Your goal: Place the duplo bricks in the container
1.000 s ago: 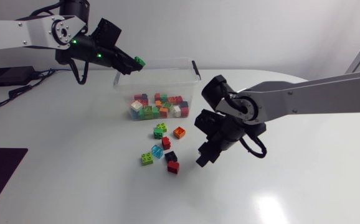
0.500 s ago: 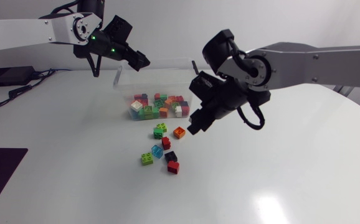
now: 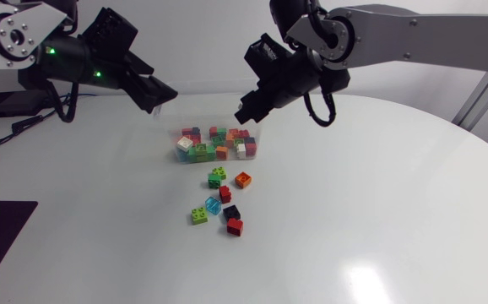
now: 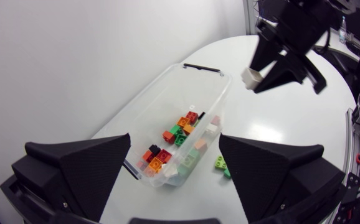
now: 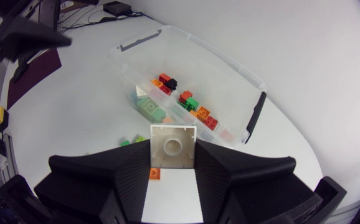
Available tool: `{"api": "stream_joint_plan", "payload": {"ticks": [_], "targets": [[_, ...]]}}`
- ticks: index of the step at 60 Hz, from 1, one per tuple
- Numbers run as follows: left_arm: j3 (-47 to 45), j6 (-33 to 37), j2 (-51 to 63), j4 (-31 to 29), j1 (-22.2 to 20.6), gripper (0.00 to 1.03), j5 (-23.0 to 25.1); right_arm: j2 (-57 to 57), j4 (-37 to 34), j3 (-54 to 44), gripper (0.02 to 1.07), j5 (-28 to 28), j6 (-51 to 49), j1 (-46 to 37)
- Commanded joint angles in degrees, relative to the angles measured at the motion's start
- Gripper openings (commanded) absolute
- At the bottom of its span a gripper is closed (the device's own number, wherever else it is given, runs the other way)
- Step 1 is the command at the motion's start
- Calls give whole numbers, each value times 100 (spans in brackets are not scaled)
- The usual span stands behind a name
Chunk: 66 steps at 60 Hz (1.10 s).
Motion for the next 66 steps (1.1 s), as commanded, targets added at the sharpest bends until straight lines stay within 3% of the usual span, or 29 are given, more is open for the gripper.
{"api": "stream_joint_plan", "payload": {"ticks": [1,30,45,47,52,54,66], "targets": [[-513,287,-350,-116,-112,99,14,304,73,353,38,-15,125,-31],[-2359,1008,-1097,-178,-578,99,-4,1569,627,1715,39,-15,283,39],[-3053,1342,-1167,-125,-789,99,5,2501,627,2954,41,11,371,-22],[-3141,1368,-1149,-81,-842,99,5,2633,592,3130,46,73,362,-22],[-3308,1403,-982,121,-982,99,5,2897,302,3596,90,178,371,-22],[-3317,1412,-921,130,-1000,99,5,2879,231,3622,96,196,362,-22],[-3352,1509,-385,516,-1088,99,-13,2070,91,2849,97,196,292,-48]]}}
